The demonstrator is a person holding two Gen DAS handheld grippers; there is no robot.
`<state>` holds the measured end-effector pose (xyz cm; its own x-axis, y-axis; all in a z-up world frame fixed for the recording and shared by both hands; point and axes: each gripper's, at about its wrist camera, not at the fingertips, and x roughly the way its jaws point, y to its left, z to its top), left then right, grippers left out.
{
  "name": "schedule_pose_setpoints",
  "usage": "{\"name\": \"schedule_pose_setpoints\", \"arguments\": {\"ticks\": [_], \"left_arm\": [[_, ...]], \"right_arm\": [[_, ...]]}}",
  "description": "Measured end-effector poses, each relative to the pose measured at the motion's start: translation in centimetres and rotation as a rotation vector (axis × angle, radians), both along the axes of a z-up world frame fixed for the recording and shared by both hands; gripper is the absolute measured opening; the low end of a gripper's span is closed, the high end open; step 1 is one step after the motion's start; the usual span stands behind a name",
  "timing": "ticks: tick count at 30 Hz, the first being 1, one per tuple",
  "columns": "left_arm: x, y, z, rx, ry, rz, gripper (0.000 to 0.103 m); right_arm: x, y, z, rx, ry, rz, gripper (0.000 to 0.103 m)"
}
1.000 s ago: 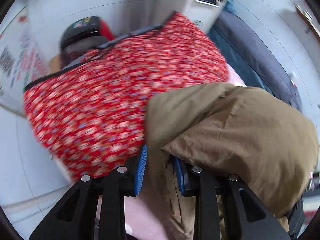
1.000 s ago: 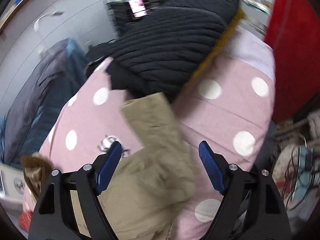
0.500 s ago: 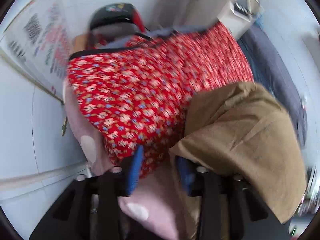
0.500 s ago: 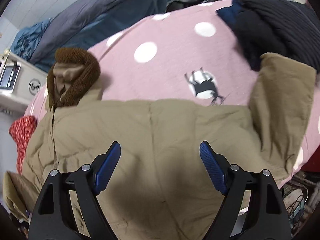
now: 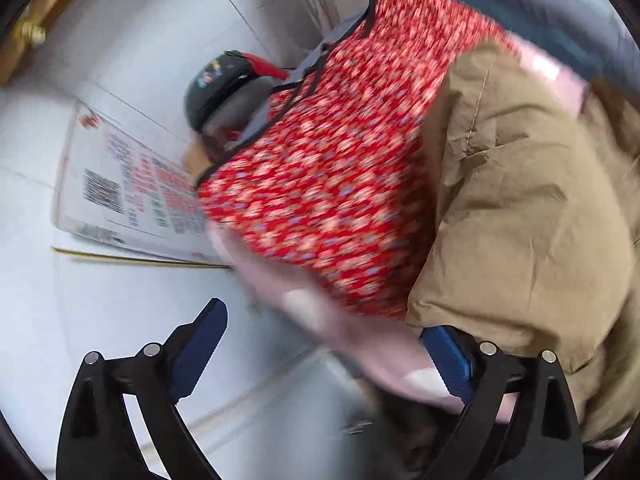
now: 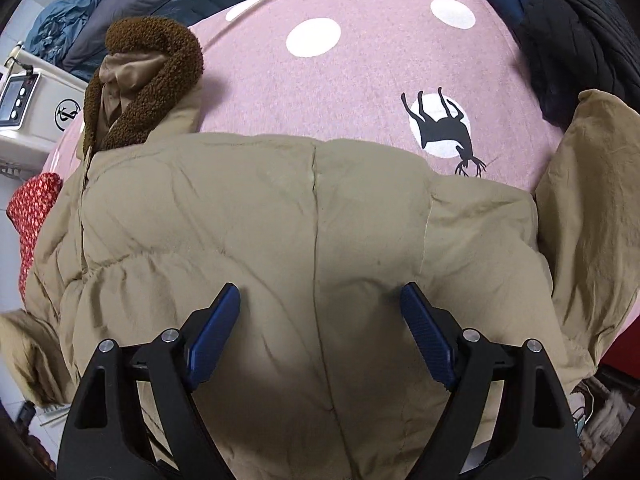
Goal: Fold large clothes
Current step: 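Grasp the brown hood with the right tool and lift it up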
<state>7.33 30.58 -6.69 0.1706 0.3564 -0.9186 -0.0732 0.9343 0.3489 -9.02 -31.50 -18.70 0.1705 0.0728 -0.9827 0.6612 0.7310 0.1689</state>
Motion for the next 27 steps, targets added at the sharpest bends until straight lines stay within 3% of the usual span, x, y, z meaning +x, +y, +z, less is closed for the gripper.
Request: {"name": "schedule_pose_setpoints", "arguments": {"ticks": [4, 9, 12, 16, 21, 22, 23, 24, 27], "left_arm": [[-1.3, 0.2, -0.8, -0.001, 0.033, -0.028, 0.091], [-3.7, -3.7, -2.2, -0.064, 0.087, -0.264, 0.091], [-5.2, -6.1, -3.1, -0.117, 0.126, -0.342, 0.091], [-7.5, -7.7, -4.3, -0.183, 0.170, -0.336, 0.091], [-9.5, -8.6, -3.2, -0.287, 0.120, -0.282, 0.091], [-9.7, -8.7, -3.2, -0.295, 0.118, -0.264, 0.091], [-9.9, -8.6, -3.2, -0.297, 0.113, -0.243, 0.091], [-10.0, -8.7, -3.3, -0.294, 0.109, -0.232, 0.091], [-10.0, -8.8, -3.2, -0.309, 0.092, -0.188, 0.091]], "right_arm": [[1.8, -1.6, 0.3, 0.023, -0.040, -0.022, 0.082], [6.6, -3.2, 0.4, 0.073, -0.139, -0.011, 0.082], [11.4, -3.2, -1.0, 0.134, -0.170, 0.022, 0.082], [17.3, -3.3, -3.9, 0.181, -0.208, 0.002, 0.082], [22.3, -3.4, -7.4, 0.190, -0.236, -0.038, 0.082], [23.3, -3.4, -8.0, 0.197, -0.235, -0.034, 0.076], [24.0, -3.1, -8.3, 0.200, -0.232, -0.021, 0.059], [24.8, -2.8, -8.4, 0.215, -0.237, 0.000, 0.026], [27.4, -2.2, -6.4, 0.191, -0.223, 0.089, 0.017]]}}
